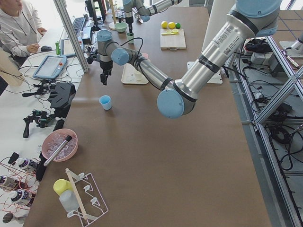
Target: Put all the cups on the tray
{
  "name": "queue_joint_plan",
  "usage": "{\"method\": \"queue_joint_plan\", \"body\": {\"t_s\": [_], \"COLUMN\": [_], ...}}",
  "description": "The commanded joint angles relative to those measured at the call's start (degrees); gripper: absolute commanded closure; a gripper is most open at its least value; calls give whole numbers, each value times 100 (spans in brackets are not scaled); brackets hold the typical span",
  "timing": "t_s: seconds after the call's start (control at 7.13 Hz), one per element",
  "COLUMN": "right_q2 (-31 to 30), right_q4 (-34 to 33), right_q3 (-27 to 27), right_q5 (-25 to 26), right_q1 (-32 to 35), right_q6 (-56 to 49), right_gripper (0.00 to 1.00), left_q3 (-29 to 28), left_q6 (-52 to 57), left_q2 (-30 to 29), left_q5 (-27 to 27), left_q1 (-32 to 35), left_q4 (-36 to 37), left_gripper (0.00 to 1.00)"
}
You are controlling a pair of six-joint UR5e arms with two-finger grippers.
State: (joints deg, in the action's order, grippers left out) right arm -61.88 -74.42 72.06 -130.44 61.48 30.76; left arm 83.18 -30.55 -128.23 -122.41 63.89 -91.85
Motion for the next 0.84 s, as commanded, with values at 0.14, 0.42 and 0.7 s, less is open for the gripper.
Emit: {"method": "queue_joint_plan", "body": {"t_s": [0.14, 0.42, 0.7], "right_q2": [884, 1430, 1599], "right_q4": [-29, 6, 59], "right_q3": [9, 36, 45], "right_q5": [-139, -122, -78], "right_q1": [-240, -688, -1145], "right_q6": [1191, 2124, 2461], "right_gripper": [100, 100, 100], "left_q3": [-1133, -1469, -1734], "left_q6": [227, -317, -827], "left_q2": [193, 360, 238], "left_q5": [-283, -354, -354], "left_q1": [264, 134, -217], "left_q4": [-1005, -1640, -2029], "left_gripper": [2, 2, 2]}}
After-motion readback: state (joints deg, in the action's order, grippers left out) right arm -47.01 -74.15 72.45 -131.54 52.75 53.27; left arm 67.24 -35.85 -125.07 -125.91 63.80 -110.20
